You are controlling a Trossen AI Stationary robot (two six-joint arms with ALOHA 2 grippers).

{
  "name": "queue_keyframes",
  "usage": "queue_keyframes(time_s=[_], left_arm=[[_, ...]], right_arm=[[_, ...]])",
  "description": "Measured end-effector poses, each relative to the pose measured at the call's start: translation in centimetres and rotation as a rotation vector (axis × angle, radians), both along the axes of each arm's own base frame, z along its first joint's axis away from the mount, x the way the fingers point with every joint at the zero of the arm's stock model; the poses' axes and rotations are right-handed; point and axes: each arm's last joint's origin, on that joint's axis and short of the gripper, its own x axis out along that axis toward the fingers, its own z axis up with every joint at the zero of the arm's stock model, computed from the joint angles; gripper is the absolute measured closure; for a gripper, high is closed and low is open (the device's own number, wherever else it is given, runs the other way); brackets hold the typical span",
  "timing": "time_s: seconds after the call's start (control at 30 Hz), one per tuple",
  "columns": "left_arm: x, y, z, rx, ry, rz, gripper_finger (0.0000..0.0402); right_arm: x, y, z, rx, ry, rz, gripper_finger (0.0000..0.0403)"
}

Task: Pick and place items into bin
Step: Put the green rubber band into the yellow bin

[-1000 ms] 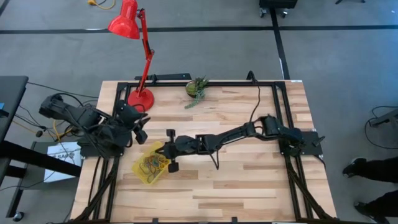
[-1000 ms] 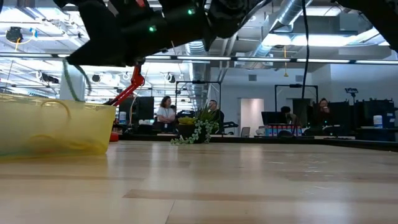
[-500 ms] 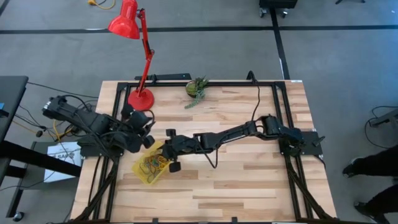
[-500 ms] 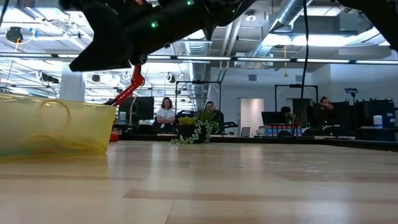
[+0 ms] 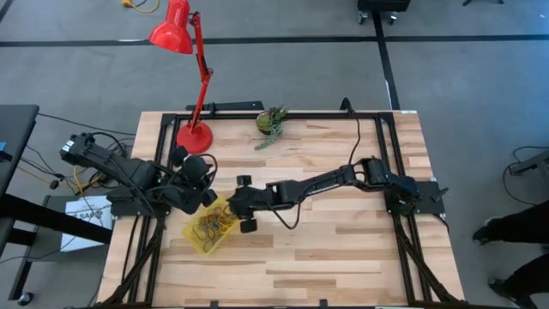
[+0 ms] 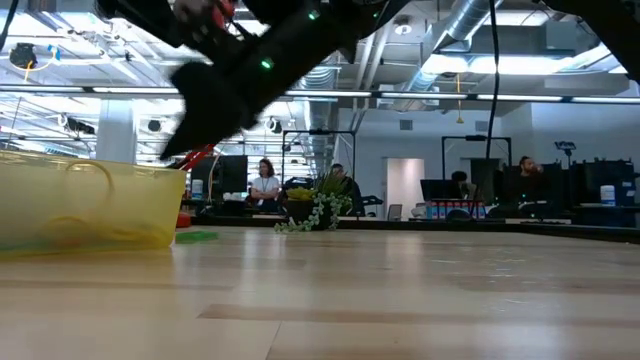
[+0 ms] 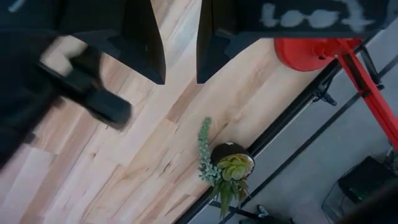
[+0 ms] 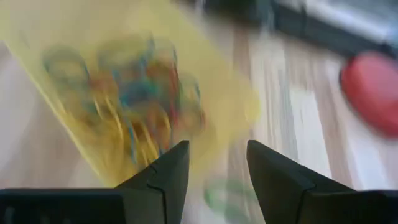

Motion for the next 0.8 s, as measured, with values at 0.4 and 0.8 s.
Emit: queue_keyframes(time_s=[0.4, 0.8], left_arm=[[0.0, -0.1, -0.1, -0.034, 0.008, -0.009, 0.0319], [0.0, 0.0, 0.0, -0.012, 0.007, -0.006, 0.0319]], right_arm=[[-2.4, -4.9, -2.0, 0.019, 0.363, 0.019, 0.0261], [-0.8, -5.9, -1.2, -0.028, 0.166, 0.19, 0.026]])
